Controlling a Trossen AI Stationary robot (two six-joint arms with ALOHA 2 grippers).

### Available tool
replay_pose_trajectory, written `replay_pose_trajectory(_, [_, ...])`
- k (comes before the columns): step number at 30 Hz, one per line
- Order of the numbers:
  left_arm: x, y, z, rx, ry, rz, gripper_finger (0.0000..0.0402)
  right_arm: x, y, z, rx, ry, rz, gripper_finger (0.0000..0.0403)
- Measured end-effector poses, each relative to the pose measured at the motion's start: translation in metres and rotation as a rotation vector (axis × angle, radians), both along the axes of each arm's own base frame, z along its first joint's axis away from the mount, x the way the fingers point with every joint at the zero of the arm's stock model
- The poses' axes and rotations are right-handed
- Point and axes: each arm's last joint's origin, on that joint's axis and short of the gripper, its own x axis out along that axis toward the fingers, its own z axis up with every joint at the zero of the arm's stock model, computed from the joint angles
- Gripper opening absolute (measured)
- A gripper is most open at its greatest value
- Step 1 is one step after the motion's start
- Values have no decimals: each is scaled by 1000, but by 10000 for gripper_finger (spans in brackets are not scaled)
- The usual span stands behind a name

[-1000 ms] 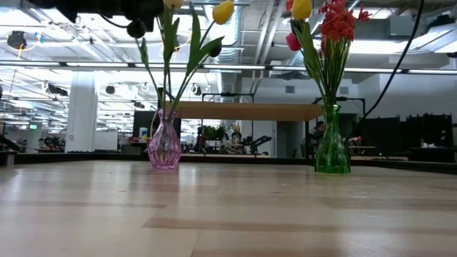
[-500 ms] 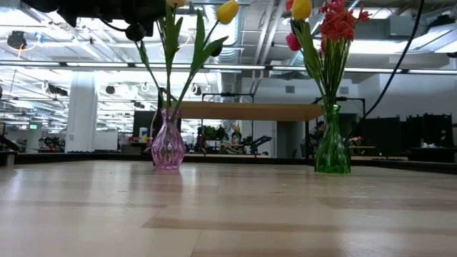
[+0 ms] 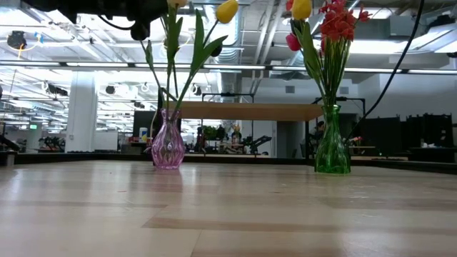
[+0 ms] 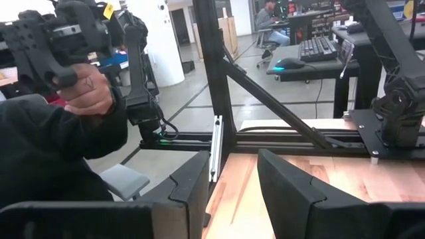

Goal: Pick and place flowers into a vace then onto a shelf
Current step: Put the orange flowers into the purple vase

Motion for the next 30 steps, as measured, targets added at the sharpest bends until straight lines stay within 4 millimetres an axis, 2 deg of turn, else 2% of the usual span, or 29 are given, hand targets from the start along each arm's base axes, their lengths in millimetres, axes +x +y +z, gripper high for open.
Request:
replay_pose_trajectory(7, [-5, -2, 17, -50, -24, 22, 0, 1, -2, 0, -2, 4, -6, 121])
replay_pose_trajectory(15, [-14, -23, 30, -58, -30, 110, 0, 1, -3, -2, -9, 18, -9, 121])
replay_pose_trajectory(20, [-11, -36, 27, -77, -9, 126, 0, 2, -4, -2, -9, 18, -14, 121])
replay_pose_trajectory(25, [2, -51, 13, -46, 28, 230, 0, 3, -6, -2, -9, 18, -25, 121])
replay_pose_trajectory(30, [11, -68, 9, -27, -4, 293, 0, 3, -6, -3, -14, 25, -37, 121])
